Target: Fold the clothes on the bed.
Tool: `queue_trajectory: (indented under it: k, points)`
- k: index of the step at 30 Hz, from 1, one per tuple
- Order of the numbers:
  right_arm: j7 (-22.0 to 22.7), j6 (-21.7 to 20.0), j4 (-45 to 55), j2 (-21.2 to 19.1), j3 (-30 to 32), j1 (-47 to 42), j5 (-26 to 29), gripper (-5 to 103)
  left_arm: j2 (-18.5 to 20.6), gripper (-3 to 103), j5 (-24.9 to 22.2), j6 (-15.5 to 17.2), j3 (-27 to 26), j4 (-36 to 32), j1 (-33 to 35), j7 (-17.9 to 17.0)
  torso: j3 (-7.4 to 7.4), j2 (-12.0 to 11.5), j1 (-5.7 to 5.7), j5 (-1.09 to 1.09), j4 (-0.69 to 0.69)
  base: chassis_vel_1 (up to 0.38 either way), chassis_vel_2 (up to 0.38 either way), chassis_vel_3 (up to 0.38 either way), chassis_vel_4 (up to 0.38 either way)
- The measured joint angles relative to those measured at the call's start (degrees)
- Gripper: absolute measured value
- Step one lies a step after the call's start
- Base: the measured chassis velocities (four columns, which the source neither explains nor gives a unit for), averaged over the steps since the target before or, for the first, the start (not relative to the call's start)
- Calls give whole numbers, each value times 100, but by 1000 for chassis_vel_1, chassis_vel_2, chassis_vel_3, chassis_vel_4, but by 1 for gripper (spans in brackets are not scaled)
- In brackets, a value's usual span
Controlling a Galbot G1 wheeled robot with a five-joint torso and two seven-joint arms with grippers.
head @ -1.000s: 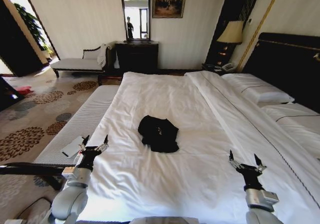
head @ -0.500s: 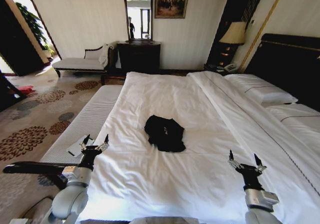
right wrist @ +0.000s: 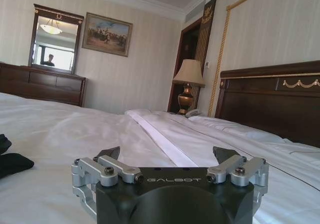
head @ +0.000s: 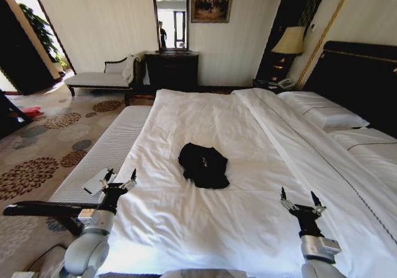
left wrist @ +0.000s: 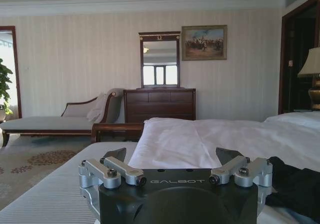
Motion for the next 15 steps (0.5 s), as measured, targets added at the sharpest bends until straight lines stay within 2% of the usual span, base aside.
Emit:
queue_trajectory:
  k: [5,15]
  points:
    - [5,23,-4,-22,-25,4,42,100,0,100,12,-29,-16,44,-58,-113,0,0,0,0,-1,0,0,0,0]
    - [-21,-84,197,-251,-319,108,274,100,33,100,36,-34,-30,99,-56,-97,0,0,0,0,1,0,0,0,0]
